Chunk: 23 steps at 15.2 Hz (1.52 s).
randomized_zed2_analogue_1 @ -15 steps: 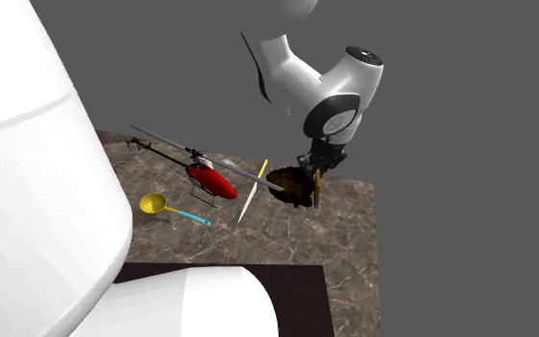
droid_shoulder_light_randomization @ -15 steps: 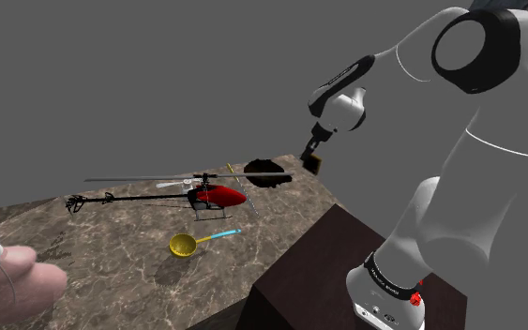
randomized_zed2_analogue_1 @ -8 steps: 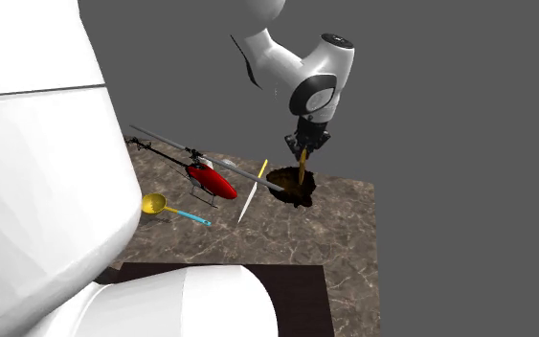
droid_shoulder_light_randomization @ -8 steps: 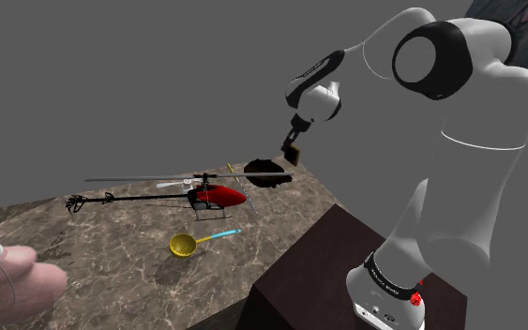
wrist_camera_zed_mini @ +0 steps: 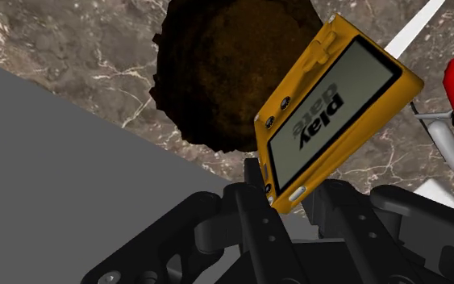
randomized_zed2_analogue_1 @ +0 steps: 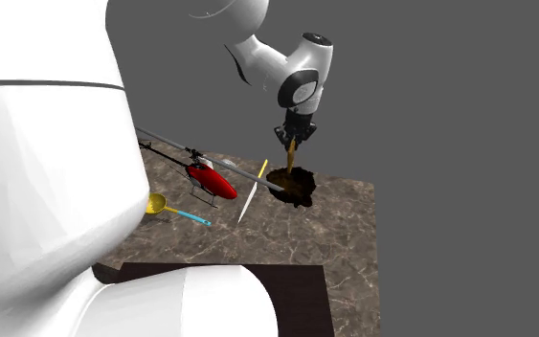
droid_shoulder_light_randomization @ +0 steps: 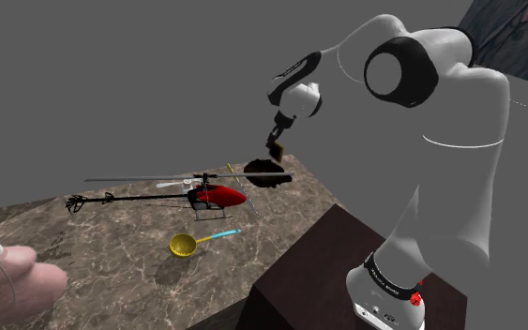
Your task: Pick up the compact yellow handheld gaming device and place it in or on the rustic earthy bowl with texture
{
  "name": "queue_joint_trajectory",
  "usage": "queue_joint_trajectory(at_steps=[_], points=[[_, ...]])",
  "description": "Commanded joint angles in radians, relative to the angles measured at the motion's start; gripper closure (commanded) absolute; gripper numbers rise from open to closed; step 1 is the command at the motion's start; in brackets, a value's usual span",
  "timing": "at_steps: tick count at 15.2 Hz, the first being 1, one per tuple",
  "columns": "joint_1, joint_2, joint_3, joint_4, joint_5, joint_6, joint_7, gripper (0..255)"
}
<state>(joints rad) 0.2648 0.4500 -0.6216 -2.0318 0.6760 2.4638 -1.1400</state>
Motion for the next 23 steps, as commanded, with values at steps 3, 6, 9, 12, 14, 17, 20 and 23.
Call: queue_joint_trajectory(at_steps=[3, 6, 9, 12, 14, 17, 20, 23], points=[[-0.023, 0.042, 0.03, 0.007, 0.044, 0.027, -0.033, 255], [-0.041, 0.072, 0.053, 0.011, 0.077, 0.048, -0.059, 255], [-0.059, 0.103, 0.077, 0.017, 0.109, 0.069, -0.085, 255], [-0.081, 0.143, 0.106, 0.027, 0.148, 0.094, -0.115, 255], [-0.081, 0.142, 0.106, 0.027, 0.148, 0.094, -0.115, 255], [-0.081, 0.142, 0.106, 0.027, 0.148, 0.094, -0.115, 255], [-0.081, 0.142, 0.106, 0.027, 0.148, 0.094, -0.115, 255], [-0.081, 0.143, 0.106, 0.027, 0.148, 0.094, -0.115, 0]])
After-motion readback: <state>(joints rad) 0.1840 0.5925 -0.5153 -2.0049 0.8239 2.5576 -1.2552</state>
